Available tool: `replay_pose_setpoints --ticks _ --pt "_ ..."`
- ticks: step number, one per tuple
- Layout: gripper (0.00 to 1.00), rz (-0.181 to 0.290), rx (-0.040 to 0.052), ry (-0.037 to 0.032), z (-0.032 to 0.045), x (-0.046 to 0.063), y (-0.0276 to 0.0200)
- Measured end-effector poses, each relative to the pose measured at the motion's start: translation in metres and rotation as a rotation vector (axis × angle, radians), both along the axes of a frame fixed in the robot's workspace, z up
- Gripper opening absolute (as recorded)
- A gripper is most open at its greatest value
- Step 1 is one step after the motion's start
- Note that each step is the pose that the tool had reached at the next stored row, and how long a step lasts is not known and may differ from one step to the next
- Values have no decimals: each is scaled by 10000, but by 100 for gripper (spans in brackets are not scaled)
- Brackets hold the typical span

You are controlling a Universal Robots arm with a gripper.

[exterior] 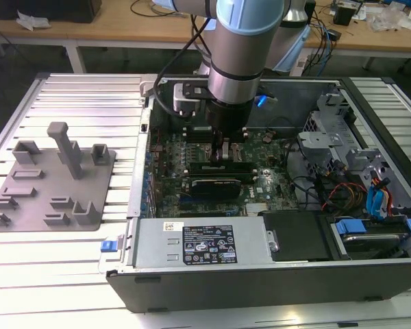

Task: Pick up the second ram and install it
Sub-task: 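Insert the second ram into the second slot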

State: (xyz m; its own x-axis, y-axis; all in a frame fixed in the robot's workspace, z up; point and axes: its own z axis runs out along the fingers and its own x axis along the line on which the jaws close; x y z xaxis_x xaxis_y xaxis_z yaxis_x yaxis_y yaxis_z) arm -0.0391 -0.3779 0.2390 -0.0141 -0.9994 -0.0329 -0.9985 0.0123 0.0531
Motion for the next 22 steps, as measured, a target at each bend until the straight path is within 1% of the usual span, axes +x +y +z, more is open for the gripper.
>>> replay_pose_setpoints --ticks 22 --pt "9 45 4 1 -35 0 0"
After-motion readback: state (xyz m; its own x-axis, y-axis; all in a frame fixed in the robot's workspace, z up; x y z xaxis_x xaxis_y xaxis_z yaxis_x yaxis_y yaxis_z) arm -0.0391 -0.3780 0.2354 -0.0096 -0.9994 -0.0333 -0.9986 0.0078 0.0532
